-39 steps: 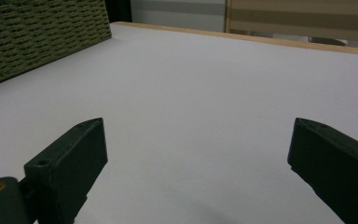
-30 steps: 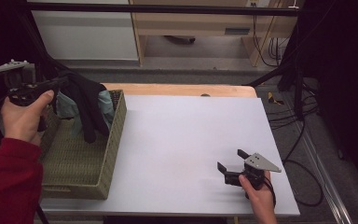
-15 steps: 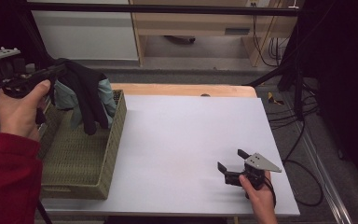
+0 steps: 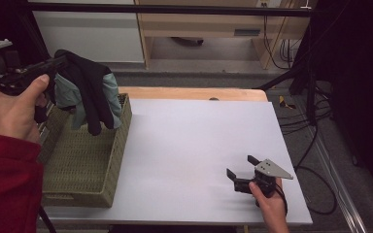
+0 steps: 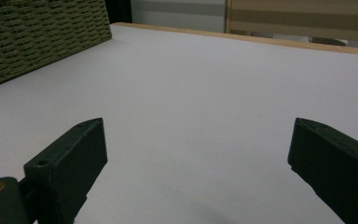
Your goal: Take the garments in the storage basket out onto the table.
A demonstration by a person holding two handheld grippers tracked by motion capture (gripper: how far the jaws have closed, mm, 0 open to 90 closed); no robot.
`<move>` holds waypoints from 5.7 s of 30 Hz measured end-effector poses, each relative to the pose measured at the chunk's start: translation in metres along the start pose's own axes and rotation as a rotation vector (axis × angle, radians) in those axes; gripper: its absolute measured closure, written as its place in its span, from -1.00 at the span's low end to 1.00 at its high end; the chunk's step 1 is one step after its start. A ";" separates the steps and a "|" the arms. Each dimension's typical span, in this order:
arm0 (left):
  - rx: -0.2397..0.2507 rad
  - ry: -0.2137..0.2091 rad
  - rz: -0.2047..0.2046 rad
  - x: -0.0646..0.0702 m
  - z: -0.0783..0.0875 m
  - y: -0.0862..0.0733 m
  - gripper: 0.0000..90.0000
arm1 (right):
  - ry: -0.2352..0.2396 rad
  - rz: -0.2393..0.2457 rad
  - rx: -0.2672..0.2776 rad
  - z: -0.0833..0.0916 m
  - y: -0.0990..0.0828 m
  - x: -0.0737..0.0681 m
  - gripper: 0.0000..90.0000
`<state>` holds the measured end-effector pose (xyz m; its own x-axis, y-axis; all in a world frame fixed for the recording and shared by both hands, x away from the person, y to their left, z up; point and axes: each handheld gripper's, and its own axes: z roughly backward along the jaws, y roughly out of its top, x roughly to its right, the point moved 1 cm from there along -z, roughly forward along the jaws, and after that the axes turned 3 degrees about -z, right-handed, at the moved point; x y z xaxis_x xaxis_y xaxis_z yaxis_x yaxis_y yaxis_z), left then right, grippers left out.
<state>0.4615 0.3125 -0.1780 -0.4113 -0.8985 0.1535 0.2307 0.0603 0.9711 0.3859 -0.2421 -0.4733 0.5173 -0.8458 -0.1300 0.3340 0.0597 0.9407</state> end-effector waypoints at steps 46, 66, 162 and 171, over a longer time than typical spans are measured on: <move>-0.066 -0.183 0.002 0.080 -0.060 -0.014 0.86 | 0.005 0.007 0.002 0.001 0.000 0.001 -0.90; -0.133 -0.232 0.001 0.100 -0.086 -0.037 0.86 | 0.009 0.002 0.002 0.001 0.000 0.001 -0.90; -0.429 -0.384 -0.088 0.183 -0.143 -0.250 0.84 | 0.032 0.016 -0.048 -0.007 -0.002 -0.006 -0.92; -0.437 -0.393 -0.093 0.190 -0.131 -0.270 0.83 | 0.029 0.011 -0.051 -0.007 -0.003 -0.004 -0.92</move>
<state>0.4362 0.0685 -0.4352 -0.7238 -0.6578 0.2084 0.4851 -0.2703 0.8316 0.3879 -0.2352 -0.4779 0.5436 -0.8292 -0.1300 0.3678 0.0961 0.9249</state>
